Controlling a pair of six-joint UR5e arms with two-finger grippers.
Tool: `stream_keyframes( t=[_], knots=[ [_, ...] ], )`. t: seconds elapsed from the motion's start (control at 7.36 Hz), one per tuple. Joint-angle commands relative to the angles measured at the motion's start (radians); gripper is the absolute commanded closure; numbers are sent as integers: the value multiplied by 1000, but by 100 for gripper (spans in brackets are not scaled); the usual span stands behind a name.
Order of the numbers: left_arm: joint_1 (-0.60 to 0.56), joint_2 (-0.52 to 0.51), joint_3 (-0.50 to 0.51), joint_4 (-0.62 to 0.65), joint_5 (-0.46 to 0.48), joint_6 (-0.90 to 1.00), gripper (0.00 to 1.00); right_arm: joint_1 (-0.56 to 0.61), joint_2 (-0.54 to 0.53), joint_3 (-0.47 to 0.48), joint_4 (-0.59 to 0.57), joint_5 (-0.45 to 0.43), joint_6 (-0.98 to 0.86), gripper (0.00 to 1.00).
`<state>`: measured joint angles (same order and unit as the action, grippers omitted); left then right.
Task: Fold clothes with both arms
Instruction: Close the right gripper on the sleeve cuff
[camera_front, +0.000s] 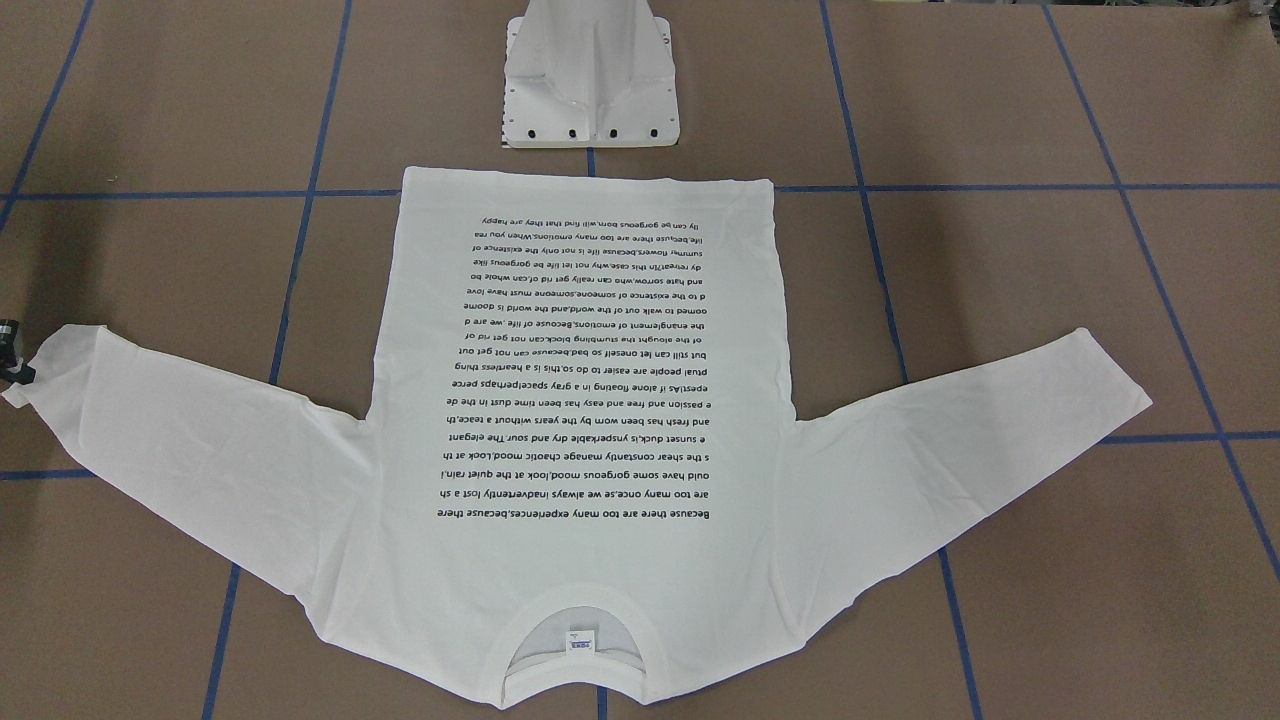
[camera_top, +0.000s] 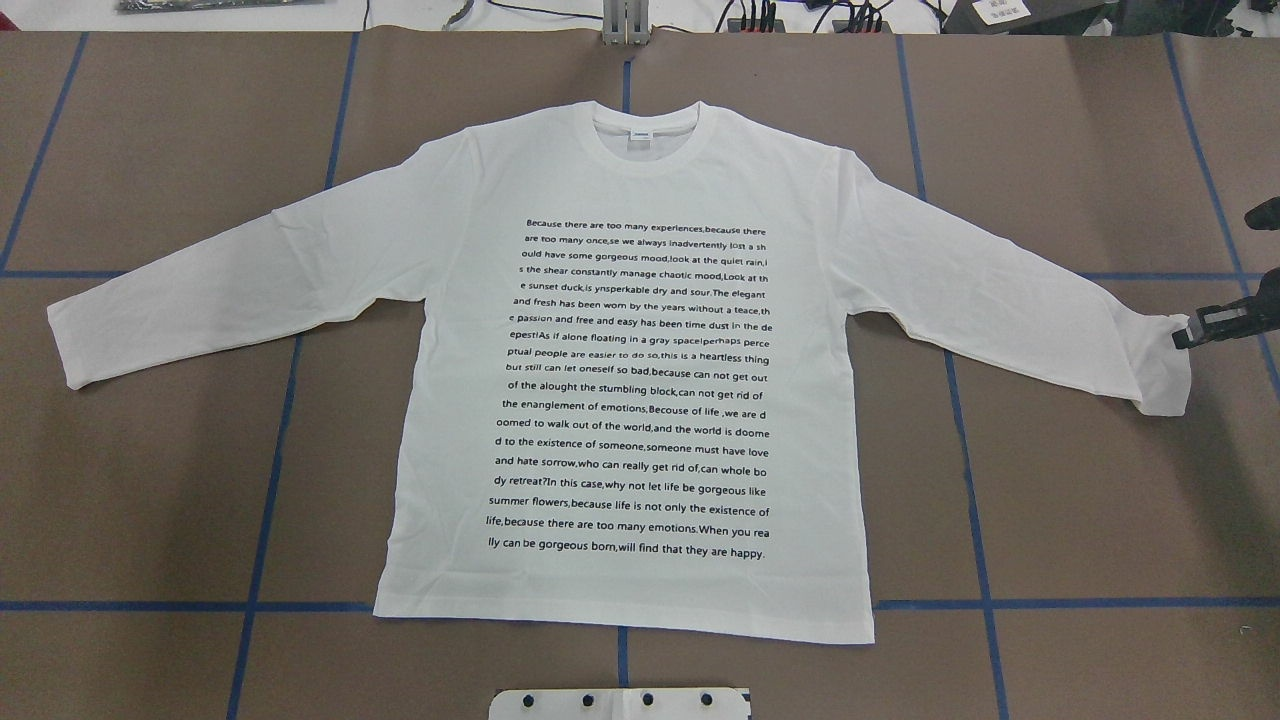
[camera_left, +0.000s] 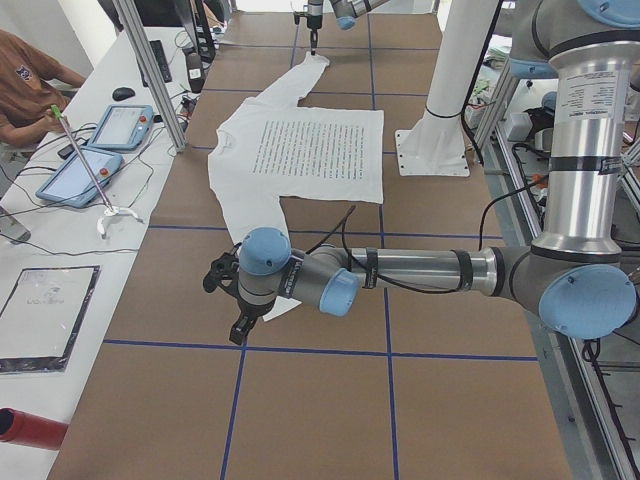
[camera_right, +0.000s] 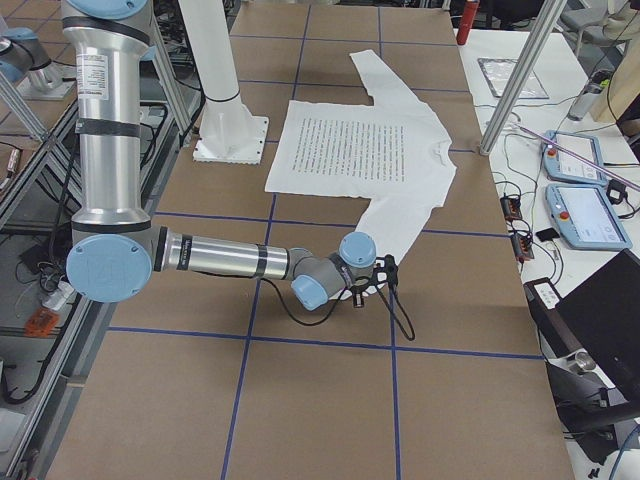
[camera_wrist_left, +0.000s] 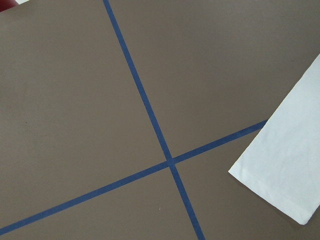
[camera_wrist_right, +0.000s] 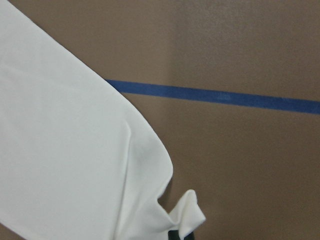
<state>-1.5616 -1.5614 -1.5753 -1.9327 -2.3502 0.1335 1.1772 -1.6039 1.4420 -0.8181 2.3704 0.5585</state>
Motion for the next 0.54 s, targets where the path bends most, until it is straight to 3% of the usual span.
stream_keyframes(
  t=[0.0,0.14,0.41],
  knots=[
    [0,1,0,0,0,2,0,41,21,58,0,157,9,100],
    [0,1,0,0,-1,2,0,44,41,86,0,197,20,100],
    [0,1,1,-2,-1,2,0,36,146,121,-1,223,227,100]
  ],
)
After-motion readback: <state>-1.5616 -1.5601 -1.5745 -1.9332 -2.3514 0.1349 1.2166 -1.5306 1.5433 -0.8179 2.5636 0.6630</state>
